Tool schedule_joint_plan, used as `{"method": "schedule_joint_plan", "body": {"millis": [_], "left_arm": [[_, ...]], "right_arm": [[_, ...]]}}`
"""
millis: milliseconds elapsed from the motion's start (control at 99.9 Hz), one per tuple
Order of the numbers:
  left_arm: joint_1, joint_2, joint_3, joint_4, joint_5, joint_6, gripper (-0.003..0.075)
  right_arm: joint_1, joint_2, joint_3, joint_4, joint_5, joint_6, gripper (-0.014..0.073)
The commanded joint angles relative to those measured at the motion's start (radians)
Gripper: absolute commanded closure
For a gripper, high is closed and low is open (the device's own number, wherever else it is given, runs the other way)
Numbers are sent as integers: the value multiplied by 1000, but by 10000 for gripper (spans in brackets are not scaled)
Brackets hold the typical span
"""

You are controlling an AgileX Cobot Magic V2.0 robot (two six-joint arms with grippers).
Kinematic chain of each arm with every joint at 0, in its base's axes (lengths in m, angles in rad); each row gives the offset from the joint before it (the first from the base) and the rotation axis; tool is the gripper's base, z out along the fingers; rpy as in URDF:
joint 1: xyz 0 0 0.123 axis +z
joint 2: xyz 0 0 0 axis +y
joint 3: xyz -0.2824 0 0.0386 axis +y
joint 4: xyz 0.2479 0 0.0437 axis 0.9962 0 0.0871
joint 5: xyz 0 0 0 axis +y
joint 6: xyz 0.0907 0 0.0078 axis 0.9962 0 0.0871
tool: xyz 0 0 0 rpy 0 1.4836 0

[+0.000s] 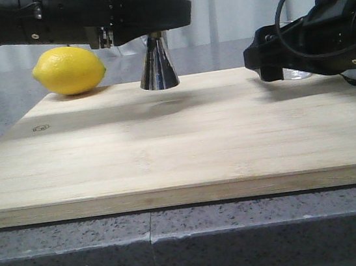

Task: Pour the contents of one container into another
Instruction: 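Reach the right gripper to the glass beaker and grasp it, then lift the beaker with the right gripper over the held jigger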

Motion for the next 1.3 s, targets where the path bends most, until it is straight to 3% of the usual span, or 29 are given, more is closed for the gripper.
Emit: {"method": "schedule_joint_plan", "body": {"millis": [0, 140, 410, 631, 841, 1141, 1291], "left_arm": [[-7, -59, -31, -85, 104, -8, 482], [-7, -59, -31, -85, 104, -8, 482], [-7, -59, -31, -85, 104, -8, 482], [-7, -59, -31, -85, 104, -8, 482], [-7, -59, -31, -85, 104, -8, 482], [-7, -59, -31, -85, 102, -8, 482], [-7, -59, -31, -85, 102, -8, 482]], "right_arm": [[1, -30, -26, -18, -94, 0, 105], [1, -30, -26, -18, -79, 0, 200], [1, -30, -26, -18, -56, 0, 214], [1, -30, -26, -18, -21, 0, 316], [1, -80, -26, -18, 18, -6, 323], [-3, -281, -31, -82, 208, -8, 323], [-3, -363, -99, -139, 398, -8, 323]]}}
